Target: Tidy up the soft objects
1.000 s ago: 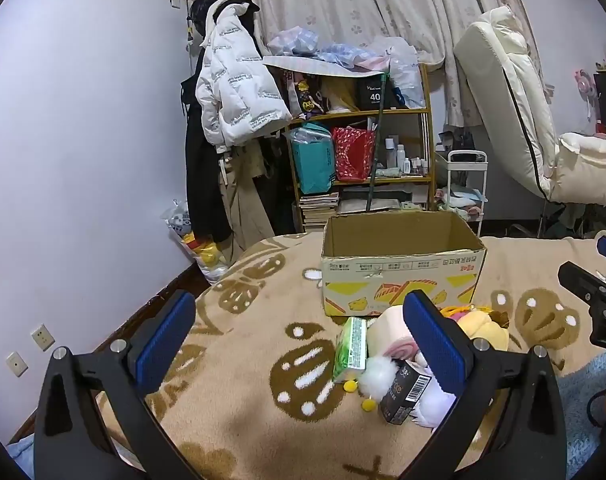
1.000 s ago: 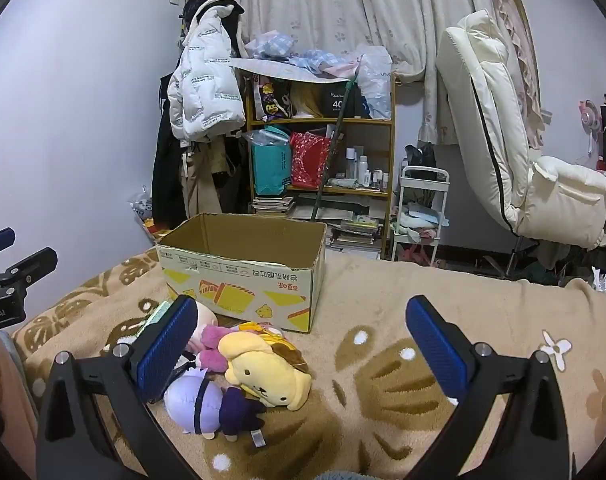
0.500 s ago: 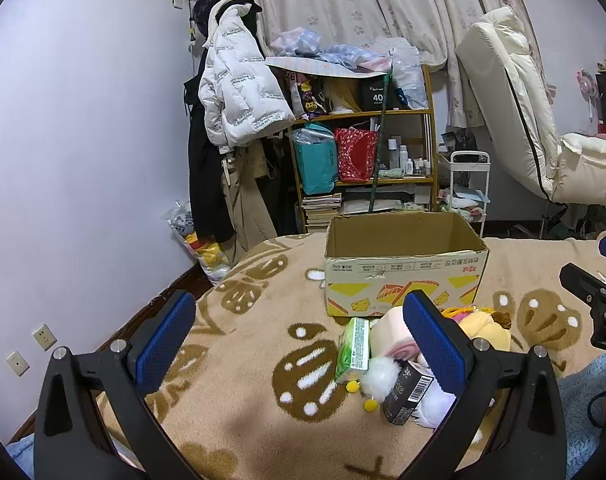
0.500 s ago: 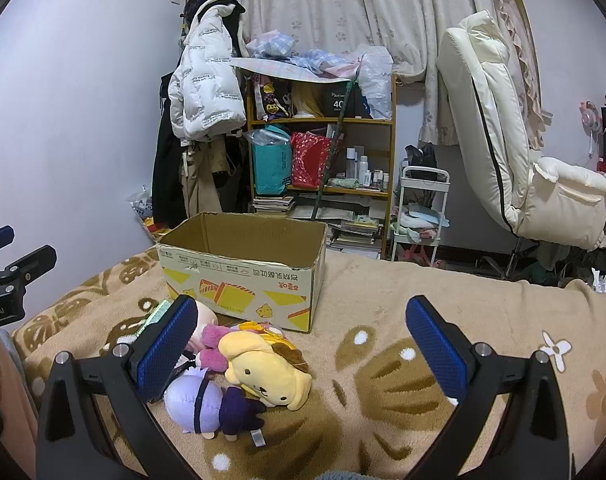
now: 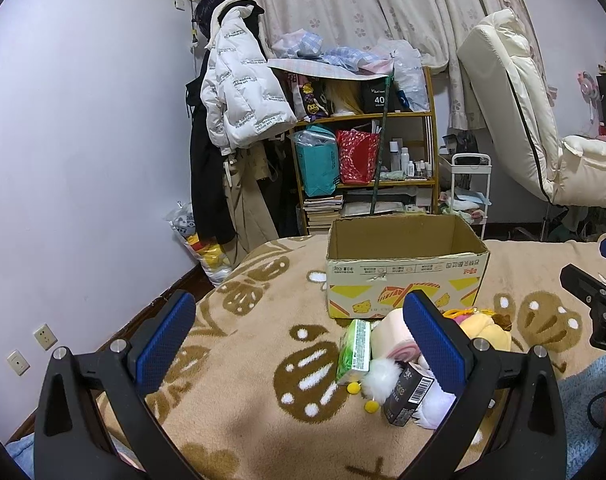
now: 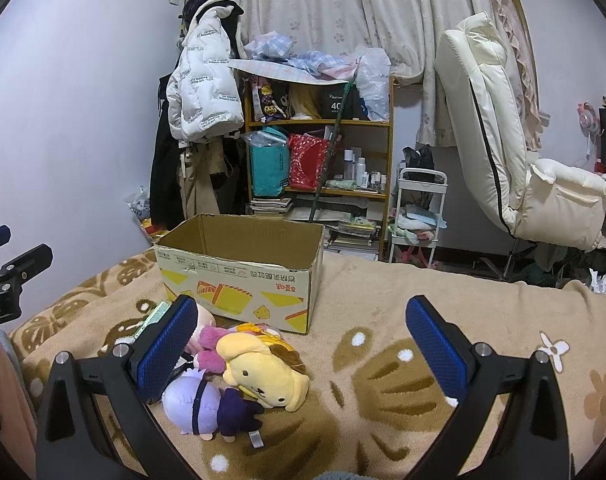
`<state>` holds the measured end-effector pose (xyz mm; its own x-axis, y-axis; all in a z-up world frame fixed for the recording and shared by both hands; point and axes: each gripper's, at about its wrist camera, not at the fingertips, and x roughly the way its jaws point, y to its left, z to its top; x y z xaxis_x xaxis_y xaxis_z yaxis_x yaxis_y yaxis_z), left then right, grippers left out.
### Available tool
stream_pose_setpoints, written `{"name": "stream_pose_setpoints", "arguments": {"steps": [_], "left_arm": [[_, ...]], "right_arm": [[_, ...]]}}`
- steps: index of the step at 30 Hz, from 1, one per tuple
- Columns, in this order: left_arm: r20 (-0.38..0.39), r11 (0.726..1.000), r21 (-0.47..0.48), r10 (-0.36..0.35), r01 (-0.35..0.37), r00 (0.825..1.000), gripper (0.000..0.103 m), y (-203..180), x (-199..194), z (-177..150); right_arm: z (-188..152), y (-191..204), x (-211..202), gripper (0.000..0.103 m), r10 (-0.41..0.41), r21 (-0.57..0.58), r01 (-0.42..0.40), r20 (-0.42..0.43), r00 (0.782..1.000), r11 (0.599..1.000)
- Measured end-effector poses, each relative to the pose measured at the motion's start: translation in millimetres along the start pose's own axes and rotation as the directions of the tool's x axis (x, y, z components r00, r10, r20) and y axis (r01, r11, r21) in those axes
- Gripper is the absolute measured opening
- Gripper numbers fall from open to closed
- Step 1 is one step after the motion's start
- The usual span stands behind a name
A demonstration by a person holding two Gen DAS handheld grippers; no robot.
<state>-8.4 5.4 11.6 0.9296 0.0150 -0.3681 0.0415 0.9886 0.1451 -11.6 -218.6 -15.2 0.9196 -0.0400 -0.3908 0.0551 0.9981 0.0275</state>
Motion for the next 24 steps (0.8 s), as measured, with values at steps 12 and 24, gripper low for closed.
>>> {"name": "stream_pose_setpoints", "arguments": {"steps": [12, 24], "left_arm": [[0.001, 1.0, 0.0, 0.003, -0.003, 1.0, 0.102, 0.7, -1.2, -0.2], [0.002, 1.0, 0.001, 0.004, -0.004, 1.0, 0.102, -0.6, 0.1, -1.4]], "right_arm": [[-0.1, -0.1, 0.4, 0.103, 0.001, 0.001, -0.001, 0.001, 1.0, 1.0], [0.3, 0.2, -0.1, 0.103, 0.001, 0.002, -0.001, 0.001, 1.0, 1.0]]}}
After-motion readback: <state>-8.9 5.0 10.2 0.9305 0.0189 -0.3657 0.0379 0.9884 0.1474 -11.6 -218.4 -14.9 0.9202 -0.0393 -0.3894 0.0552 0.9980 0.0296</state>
